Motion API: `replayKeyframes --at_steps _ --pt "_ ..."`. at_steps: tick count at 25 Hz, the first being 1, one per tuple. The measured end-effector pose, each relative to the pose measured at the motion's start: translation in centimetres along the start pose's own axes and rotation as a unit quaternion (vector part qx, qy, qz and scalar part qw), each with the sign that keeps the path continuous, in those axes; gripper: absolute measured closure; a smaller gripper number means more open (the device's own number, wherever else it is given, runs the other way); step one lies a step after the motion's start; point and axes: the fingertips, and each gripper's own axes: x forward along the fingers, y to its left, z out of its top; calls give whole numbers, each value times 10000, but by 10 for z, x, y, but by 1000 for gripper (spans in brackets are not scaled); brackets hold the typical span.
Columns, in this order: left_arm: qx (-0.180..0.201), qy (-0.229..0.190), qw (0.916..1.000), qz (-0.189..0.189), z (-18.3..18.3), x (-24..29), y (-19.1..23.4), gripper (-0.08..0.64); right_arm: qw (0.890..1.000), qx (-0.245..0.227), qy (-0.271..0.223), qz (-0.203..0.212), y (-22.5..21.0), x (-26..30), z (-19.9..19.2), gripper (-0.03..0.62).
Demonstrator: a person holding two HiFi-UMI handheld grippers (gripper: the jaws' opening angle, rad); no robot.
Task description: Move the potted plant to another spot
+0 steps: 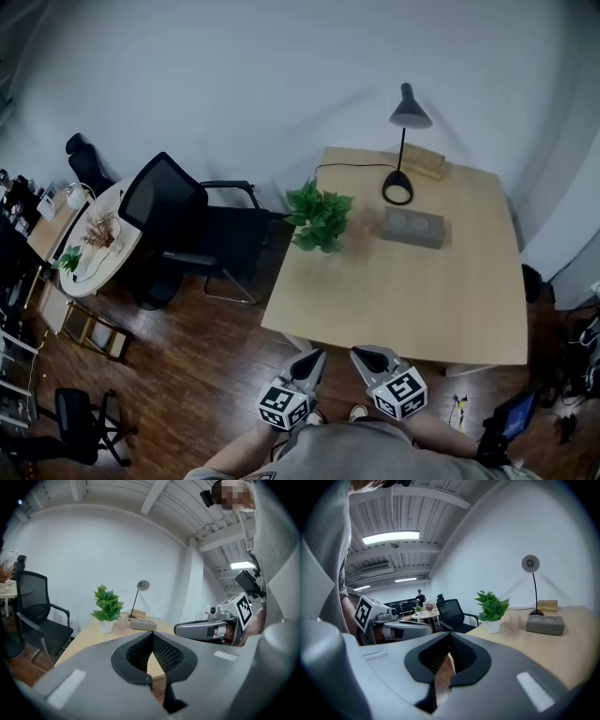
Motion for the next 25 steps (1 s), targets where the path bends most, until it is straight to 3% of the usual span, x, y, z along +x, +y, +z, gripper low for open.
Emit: replayKeyframes --at_steps 11,25 --pt "-67 -152 9998 -74 5 -39 1 560 9998 66 -96 -175 50 4 5 586" --pt "-61 -243 9997 -2 13 -49 5 560 9996 78 -156 -230 60 8 9 588"
